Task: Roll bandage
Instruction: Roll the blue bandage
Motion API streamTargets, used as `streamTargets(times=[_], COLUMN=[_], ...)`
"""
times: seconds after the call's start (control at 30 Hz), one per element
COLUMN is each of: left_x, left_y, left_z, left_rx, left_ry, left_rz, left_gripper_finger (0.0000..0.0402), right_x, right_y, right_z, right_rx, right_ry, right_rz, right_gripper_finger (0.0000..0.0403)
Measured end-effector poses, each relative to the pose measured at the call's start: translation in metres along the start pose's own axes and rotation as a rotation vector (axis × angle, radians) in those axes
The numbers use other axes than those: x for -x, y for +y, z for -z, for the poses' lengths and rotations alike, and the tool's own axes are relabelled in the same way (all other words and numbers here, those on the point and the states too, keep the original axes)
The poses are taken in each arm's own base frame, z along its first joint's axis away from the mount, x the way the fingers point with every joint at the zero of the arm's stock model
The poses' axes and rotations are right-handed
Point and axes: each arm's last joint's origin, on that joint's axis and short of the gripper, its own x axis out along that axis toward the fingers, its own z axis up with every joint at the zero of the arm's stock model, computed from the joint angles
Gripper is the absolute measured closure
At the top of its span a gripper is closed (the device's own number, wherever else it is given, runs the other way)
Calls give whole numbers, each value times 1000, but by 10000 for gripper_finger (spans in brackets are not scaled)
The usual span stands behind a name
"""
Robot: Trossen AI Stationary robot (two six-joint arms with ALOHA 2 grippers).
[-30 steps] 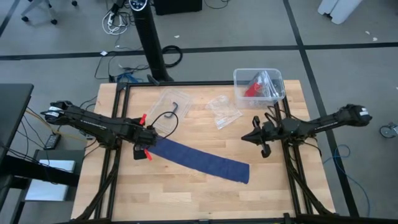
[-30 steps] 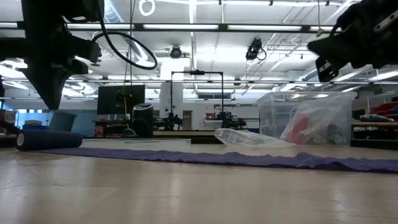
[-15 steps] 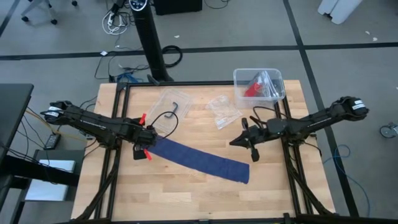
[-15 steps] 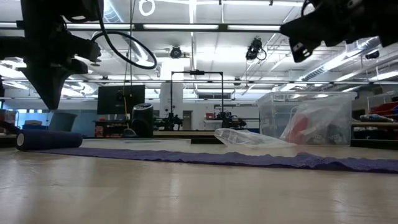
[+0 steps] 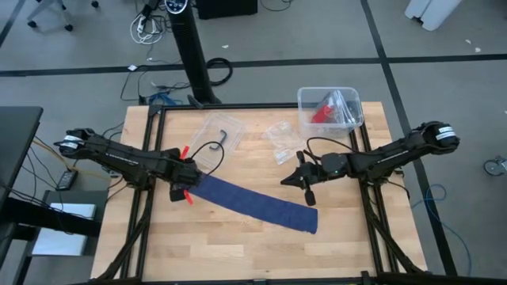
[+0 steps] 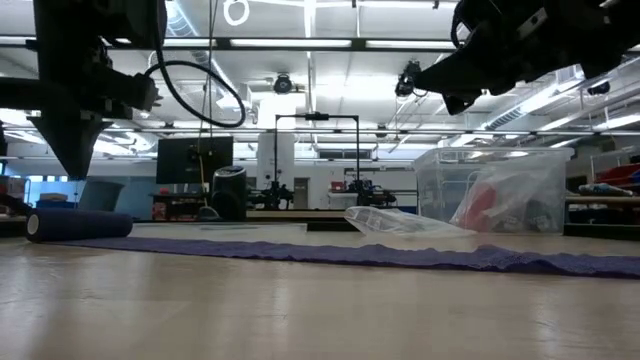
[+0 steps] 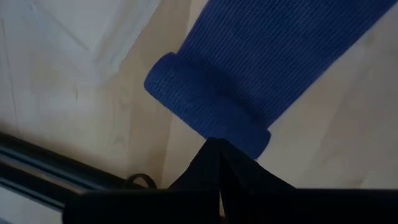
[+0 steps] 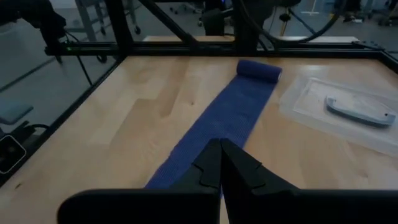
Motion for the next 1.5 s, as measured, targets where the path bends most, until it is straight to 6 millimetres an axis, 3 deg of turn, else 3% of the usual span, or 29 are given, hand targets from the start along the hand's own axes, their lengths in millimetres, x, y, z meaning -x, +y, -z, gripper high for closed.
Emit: streamTargets(times=[0.63,0.97,1.2,1.33,1.5], left_x=[-37,-37,-20,-16,-26], left_y=[-18,-24,-22,-17,-14], left_z=[-21,-30,-39,-32,-17], left_rx=[-1,-67,-57,-6,58], left_ry=[149,66,32,97,189], left_rz=[-105,-23,-59,-130,-174], left_gripper_finger=[401,401,401,401,401], right_x=[-2,-2,-2,-2,-2], right_y=[-1,-1,-1,-1,-1], right_z=[0,0,1,1,1], right_rx=[-1,-7,-7,-7,-7], right_ry=[-11,-7,-3,-2,0], right_rz=[4,4,4,4,3], right_gripper_finger=[401,400,399,400,400])
